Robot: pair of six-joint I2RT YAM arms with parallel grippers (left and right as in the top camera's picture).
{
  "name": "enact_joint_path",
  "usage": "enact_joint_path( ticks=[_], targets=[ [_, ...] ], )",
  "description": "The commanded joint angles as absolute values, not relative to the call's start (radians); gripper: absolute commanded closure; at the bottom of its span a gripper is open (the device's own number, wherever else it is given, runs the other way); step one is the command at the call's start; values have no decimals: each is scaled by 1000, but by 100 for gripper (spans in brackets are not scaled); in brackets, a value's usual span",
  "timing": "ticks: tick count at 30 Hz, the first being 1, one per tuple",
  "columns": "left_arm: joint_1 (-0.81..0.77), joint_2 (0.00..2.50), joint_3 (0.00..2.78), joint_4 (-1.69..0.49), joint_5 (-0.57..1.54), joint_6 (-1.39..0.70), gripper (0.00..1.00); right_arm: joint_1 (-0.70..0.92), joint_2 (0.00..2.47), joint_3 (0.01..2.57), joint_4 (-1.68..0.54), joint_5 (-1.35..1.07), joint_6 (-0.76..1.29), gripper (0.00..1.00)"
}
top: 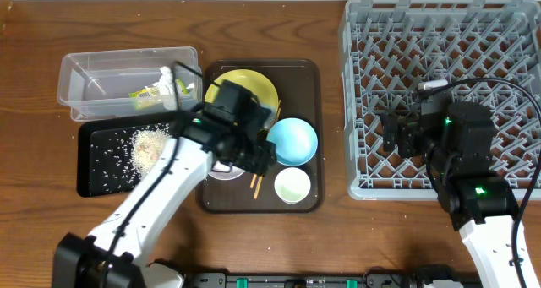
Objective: Sort waste into correct bins and load items into the dishwasher rack
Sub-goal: 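Grasp the small cream cup with the left gripper and lift it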
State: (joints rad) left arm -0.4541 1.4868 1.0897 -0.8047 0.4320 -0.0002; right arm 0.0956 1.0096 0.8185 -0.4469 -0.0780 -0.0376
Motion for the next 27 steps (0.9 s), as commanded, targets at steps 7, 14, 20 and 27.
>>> enact_joint_path(
  ticks=[7, 14, 20, 27],
  targets=[
    [-563, 1636, 1045, -804, 410, -2, 46, 102, 1006, 839, -456, -76, -38, 1],
    [-559, 1669, 1050, -773, 365, -6, 89, 101, 1006, 839, -464, -81, -38, 1],
    [-507, 1612, 1130, -843, 367, -6, 94, 102, 1006, 839, -463, -83, -39, 1],
    [-299, 1465, 1184, -739, 576, -22, 94, 101, 1013, 838, -395, -99, -17, 1]
  ],
)
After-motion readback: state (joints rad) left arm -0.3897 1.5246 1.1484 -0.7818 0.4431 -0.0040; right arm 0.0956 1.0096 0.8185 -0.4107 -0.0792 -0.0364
